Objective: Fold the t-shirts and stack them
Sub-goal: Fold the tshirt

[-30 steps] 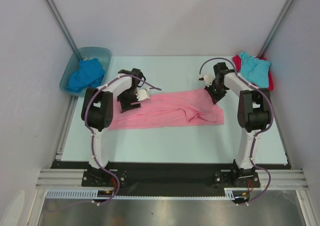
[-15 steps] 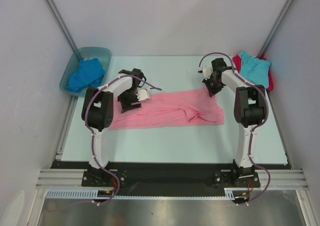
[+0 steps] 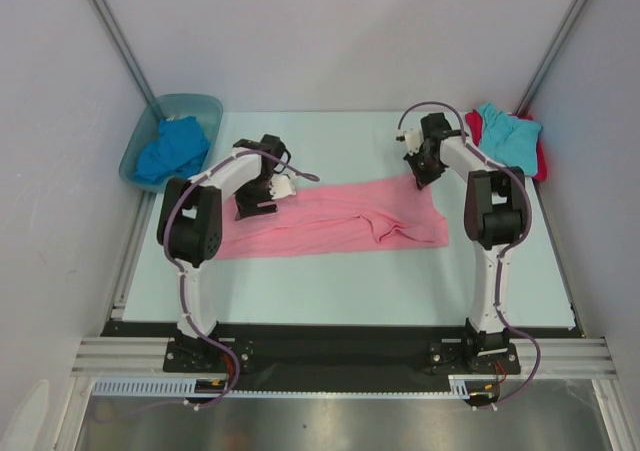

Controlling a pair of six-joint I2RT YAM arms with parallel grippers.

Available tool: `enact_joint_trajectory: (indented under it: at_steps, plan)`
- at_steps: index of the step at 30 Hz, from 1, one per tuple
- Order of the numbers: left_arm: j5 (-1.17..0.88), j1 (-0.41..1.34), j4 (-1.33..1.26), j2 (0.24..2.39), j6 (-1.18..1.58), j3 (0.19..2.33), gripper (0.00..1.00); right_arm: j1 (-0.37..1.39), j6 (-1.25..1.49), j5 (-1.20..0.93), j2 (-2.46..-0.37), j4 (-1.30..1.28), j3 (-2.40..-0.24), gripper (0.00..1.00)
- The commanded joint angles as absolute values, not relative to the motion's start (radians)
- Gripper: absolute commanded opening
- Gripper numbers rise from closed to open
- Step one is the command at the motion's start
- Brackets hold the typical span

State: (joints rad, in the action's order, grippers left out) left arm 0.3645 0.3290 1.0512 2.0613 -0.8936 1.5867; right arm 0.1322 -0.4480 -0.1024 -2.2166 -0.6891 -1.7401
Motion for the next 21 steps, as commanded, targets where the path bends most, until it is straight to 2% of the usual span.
enact_joint_trajectory:
  at_steps: [1,16,21]
  plan:
    - [0.429,0.333,1.005,1.965,-0.911,1.575,0.80,0.084,-0.466,0.000,-2.354,-0.607,-1.769,0.00]
    - [0.451,0.333,0.963,1.873,-0.890,1.525,0.81,-0.020,-0.518,0.109,-2.505,-0.649,-2.043,0.00]
    - [0.446,0.334,0.954,1.852,-0.890,1.494,0.81,-0.032,-0.532,0.118,-2.510,-0.644,-2.049,0.00]
